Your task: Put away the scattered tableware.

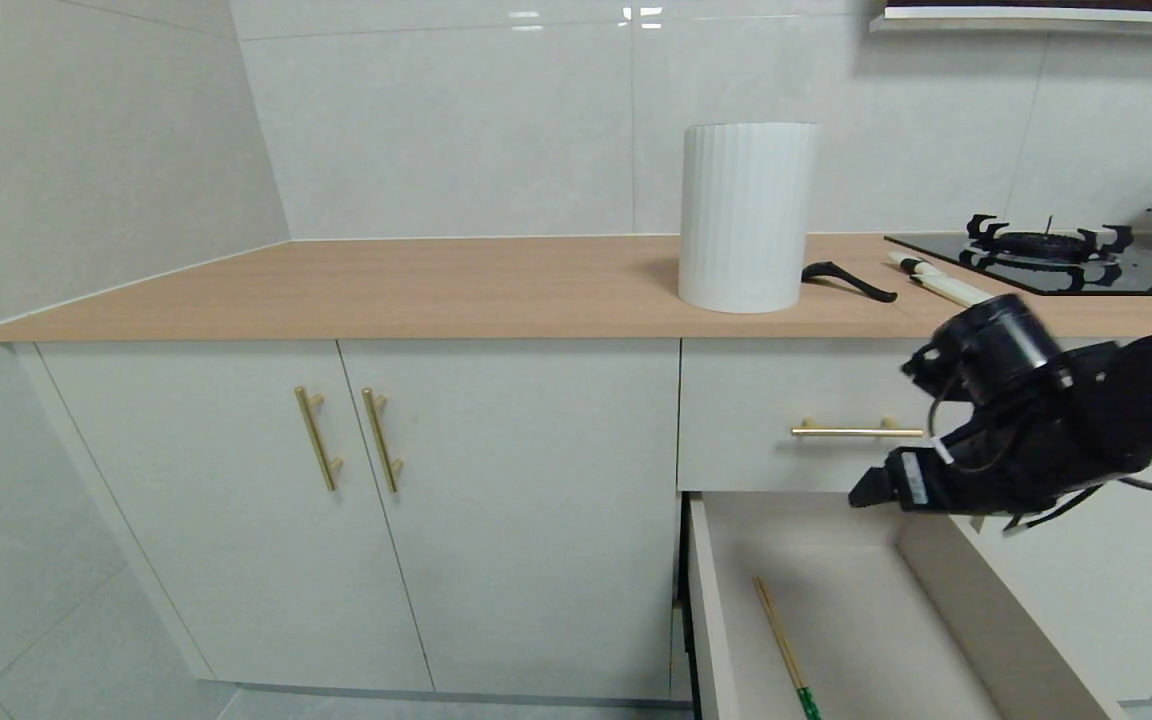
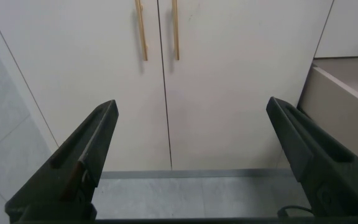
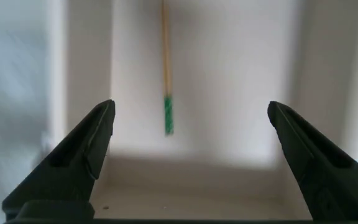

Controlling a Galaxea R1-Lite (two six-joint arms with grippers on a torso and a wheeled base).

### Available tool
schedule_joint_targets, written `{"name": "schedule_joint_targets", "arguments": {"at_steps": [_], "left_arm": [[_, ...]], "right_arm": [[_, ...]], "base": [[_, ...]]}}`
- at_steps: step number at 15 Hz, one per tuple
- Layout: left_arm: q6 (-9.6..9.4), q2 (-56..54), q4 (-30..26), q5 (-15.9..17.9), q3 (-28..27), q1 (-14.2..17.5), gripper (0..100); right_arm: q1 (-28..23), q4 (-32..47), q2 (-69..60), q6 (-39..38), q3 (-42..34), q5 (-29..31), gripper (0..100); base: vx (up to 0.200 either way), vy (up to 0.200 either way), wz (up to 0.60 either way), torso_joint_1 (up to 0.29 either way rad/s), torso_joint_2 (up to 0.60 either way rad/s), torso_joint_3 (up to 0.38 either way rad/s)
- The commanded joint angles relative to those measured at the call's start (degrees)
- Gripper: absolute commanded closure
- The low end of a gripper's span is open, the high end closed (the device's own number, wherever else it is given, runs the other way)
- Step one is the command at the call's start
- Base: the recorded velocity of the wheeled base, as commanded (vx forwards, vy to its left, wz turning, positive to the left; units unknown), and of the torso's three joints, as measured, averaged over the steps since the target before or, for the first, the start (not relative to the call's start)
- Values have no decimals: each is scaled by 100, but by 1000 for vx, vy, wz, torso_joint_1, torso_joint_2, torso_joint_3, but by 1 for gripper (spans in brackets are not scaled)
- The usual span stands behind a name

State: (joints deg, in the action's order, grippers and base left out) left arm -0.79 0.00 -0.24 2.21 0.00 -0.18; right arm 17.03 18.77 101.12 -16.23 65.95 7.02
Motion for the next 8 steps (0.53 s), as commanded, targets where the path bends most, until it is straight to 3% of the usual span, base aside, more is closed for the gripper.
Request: {"name": "schedule_joint_targets", "arguments": {"at_steps": [1, 8], "left_arm": [[0, 0, -2, -1, 0, 1, 0], [0, 0, -2, -1, 0, 1, 0]], "right_arm": [[-420, -14, -1182, 251, -38, -8, 0], [-446, -49, -1297, 313, -91, 1, 0]], "base": [[0, 0, 0, 0, 0, 0], [0, 0, 0, 0, 0, 0]]}}
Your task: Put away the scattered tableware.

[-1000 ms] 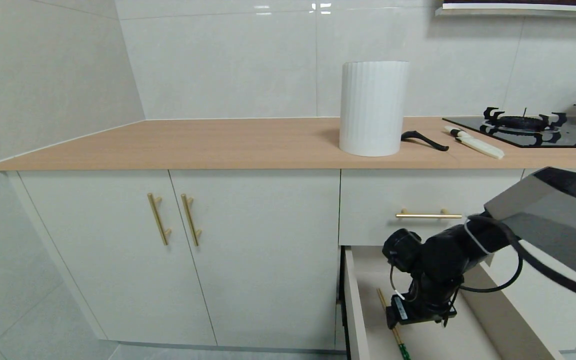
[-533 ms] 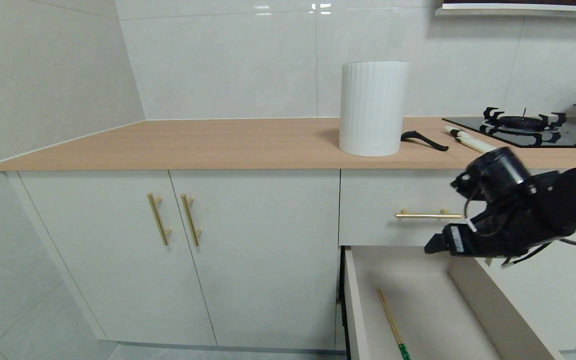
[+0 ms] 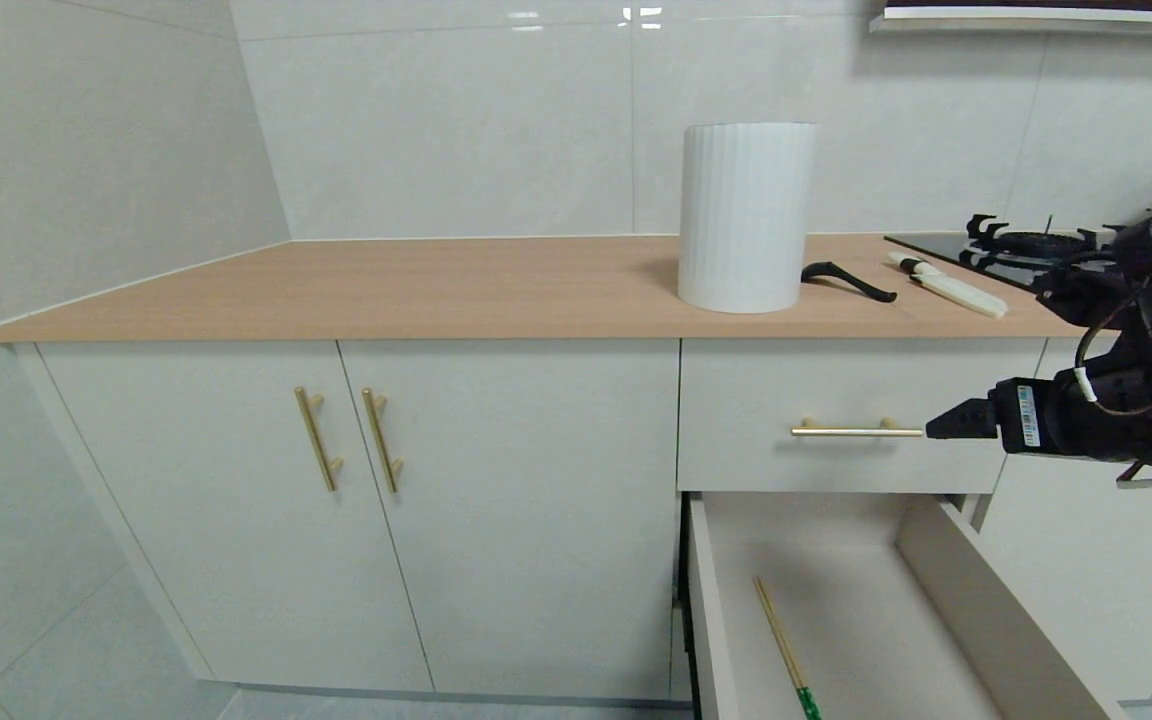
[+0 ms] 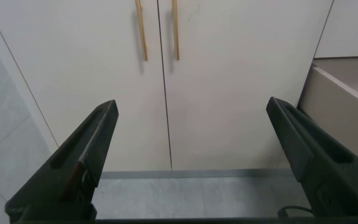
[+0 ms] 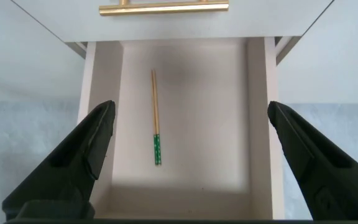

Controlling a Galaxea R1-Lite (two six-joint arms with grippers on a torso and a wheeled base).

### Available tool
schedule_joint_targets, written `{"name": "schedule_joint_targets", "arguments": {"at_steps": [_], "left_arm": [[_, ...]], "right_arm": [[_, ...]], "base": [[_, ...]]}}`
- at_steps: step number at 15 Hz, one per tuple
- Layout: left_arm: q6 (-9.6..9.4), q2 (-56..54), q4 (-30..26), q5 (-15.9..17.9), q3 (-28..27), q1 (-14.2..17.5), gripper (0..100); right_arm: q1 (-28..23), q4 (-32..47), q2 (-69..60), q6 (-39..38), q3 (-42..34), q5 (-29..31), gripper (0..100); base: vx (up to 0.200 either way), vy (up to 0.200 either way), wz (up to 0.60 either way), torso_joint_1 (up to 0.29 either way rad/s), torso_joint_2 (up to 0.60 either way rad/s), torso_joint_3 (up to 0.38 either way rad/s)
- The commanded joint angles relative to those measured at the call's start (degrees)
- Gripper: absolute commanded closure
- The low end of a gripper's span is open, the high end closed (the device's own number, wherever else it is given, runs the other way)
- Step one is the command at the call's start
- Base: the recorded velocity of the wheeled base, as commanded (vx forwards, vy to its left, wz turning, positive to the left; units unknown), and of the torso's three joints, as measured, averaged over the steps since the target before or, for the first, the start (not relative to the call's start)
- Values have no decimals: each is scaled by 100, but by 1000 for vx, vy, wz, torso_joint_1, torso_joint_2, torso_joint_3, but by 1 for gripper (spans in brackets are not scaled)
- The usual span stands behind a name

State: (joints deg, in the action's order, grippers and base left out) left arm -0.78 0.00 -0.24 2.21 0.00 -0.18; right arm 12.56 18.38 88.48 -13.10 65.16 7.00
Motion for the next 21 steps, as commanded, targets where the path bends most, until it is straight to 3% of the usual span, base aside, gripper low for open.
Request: {"name": "schedule_joint_targets", "arguments": {"at_steps": [1, 17, 20, 21], "left_arm": [[-1, 0, -2, -1, 0, 1, 0], [-1, 0, -2, -1, 0, 1, 0], [-1, 0, -2, -1, 0, 1, 0], [-1, 0, -2, -1, 0, 1, 0]], "right_arm": [[1, -10, -15, 10, -12, 3, 0], [-16, -124, 170, 247, -82, 30, 0], [-500, -1373, 996, 906, 41, -23, 0], [-632, -2040, 1611, 1047, 392, -199, 0]], "base": [[0, 0, 0, 32, -115, -71], [0, 0, 0, 147, -401, -260], [0, 0, 0, 17, -33, -17], [0, 0, 0, 0, 0, 0]]}}
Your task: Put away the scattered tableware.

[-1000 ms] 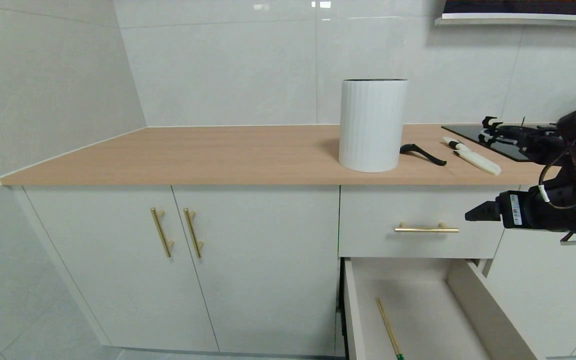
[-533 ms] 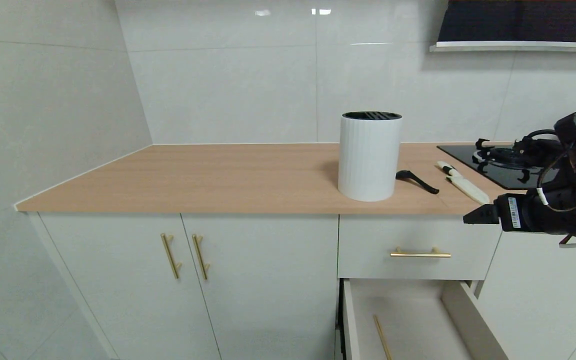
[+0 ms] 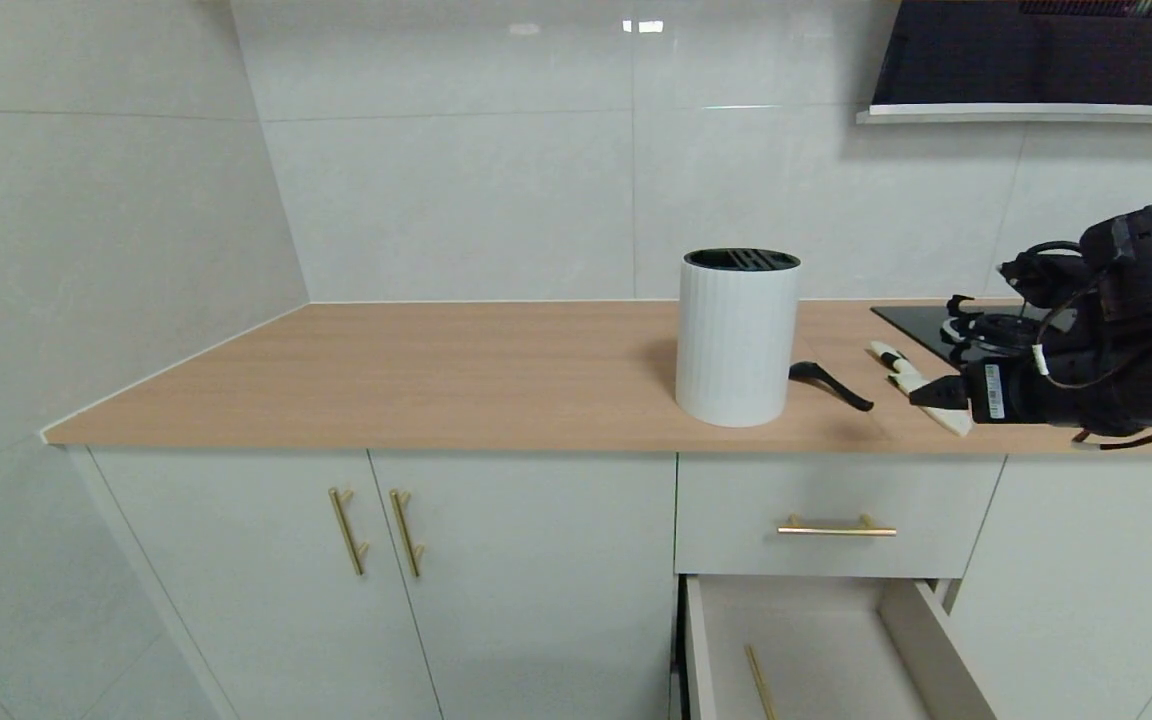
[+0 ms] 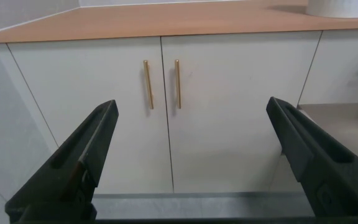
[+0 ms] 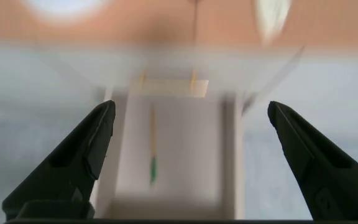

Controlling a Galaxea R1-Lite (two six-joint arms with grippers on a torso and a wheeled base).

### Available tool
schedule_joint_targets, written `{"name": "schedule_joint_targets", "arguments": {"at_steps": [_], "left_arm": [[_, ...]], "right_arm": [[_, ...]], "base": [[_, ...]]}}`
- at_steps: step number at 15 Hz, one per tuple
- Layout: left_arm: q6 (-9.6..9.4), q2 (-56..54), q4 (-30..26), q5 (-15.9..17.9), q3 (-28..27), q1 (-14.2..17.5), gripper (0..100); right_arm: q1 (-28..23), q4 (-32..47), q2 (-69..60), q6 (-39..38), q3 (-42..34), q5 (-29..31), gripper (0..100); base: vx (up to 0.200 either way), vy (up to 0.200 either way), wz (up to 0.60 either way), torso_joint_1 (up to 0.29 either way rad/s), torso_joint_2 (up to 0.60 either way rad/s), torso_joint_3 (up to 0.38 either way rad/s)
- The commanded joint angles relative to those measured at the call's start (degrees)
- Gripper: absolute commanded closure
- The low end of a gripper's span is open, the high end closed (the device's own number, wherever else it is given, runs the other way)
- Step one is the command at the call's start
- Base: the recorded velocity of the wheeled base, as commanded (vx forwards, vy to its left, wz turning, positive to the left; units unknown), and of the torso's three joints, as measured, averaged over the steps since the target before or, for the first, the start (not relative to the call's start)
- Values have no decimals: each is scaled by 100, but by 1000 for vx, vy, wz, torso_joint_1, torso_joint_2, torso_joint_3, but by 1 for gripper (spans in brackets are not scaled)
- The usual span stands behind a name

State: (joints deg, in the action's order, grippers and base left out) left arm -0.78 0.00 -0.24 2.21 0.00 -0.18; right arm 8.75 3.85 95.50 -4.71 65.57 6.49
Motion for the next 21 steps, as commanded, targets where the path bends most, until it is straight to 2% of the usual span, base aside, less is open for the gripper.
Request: {"name": "schedule_joint_targets", "arguments": {"at_steps": [1, 4, 5, 8, 9, 12, 17, 21], "left_arm": [[-1, 0, -2, -1, 0, 1, 0], [-1, 0, -2, -1, 0, 1, 0], [-1, 0, -2, -1, 0, 1, 0], [-1, 0, 7, -1, 0, 1, 0], [-1, 0, -2, -1, 0, 1, 0], [-1, 0, -2, -1, 0, 1, 0], [-1, 0, -2, -1, 0, 1, 0], [-1, 0, 7, -1, 0, 1, 0]], "right_arm": [[-383, -746, 1383, 268, 825, -385, 0], [-620, -754, 2403, 541, 1986, -1018, 0], [-735, -781, 2948, 936, 2469, -1352, 0], [-787, -798, 3554, 1156, 3014, -1563, 0], [-787, -781, 3713, 1156, 3216, -1853, 0], [-770, -790, 3915, 1191, 3418, -2002, 0], [-761, -842, 3959, 1191, 3269, -2195, 0], [-761, -1326, 4152, 1182, 3304, -2195, 0]], "base": [[0, 0, 0, 0, 0, 0], [0, 0, 0, 0, 0, 0], [0, 0, 0, 0, 0, 0], [0, 0, 0, 0, 0, 0], [0, 0, 0, 0, 0, 0], [0, 0, 0, 0, 0, 0], [0, 0, 0, 0, 0, 0], [0, 0, 0, 0, 0, 0]]}}
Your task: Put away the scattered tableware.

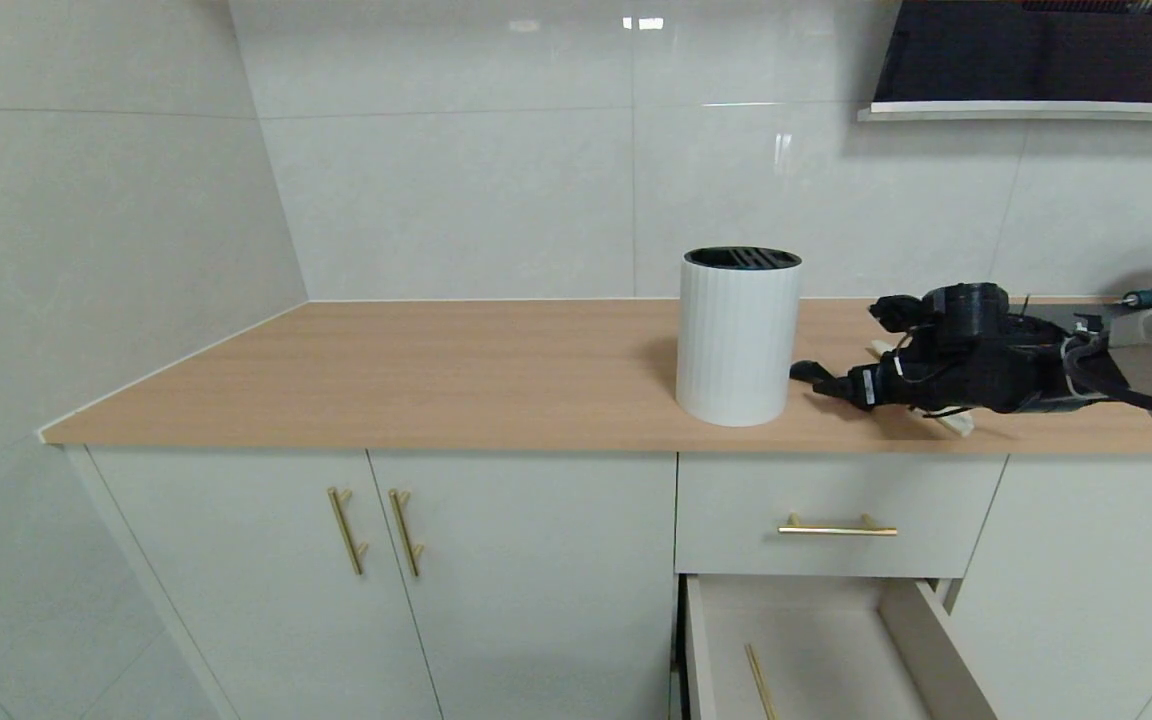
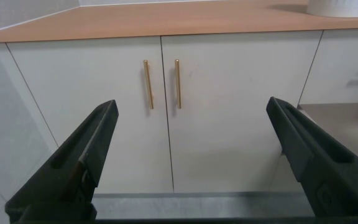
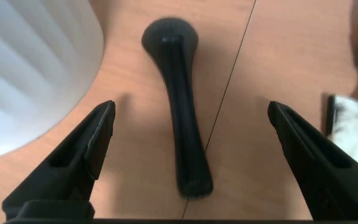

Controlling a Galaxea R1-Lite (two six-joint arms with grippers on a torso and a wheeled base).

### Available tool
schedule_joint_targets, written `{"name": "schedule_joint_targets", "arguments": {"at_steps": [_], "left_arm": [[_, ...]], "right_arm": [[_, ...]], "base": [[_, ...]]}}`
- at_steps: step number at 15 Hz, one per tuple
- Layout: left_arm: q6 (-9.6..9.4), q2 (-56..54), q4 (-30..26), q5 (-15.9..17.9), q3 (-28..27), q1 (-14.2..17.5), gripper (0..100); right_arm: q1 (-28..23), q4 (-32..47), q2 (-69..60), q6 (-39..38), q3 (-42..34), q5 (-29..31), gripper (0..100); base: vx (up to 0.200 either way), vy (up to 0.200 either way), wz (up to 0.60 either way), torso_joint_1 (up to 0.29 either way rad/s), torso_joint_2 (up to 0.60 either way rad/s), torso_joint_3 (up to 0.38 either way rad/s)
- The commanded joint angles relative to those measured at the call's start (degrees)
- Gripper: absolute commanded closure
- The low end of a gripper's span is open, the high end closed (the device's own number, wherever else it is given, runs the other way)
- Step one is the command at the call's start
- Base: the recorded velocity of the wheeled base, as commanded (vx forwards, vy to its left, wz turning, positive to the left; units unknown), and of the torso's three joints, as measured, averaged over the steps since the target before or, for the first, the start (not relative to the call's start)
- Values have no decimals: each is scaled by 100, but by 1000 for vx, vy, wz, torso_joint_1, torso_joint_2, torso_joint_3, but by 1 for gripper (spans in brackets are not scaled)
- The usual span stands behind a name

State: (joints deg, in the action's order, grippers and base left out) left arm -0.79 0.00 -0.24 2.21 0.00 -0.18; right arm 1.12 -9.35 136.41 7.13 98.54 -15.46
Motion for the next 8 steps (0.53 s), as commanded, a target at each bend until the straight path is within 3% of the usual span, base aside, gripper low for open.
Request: {"name": "schedule_joint_targets", "arguments": {"at_steps": [1, 5, 6, 8], "left_arm": [[0, 0, -2, -1, 0, 1, 0], [0, 0, -2, -1, 0, 1, 0], [0, 0, -2, -1, 0, 1, 0], [0, 0, 7, -1, 0, 1, 0]], "right_arm": [[2, -5, 78, -1, 16, -1, 0], [28, -14, 140, -1, 16, -10, 0], [37, -14, 166, -1, 25, -10, 100], [46, 12, 166, 8, 43, -19, 100]], "base": [[0, 0, 0, 0, 0, 0], [0, 0, 0, 0, 0, 0], [0, 0, 0, 0, 0, 0], [0, 0, 0, 0, 0, 0]]}}
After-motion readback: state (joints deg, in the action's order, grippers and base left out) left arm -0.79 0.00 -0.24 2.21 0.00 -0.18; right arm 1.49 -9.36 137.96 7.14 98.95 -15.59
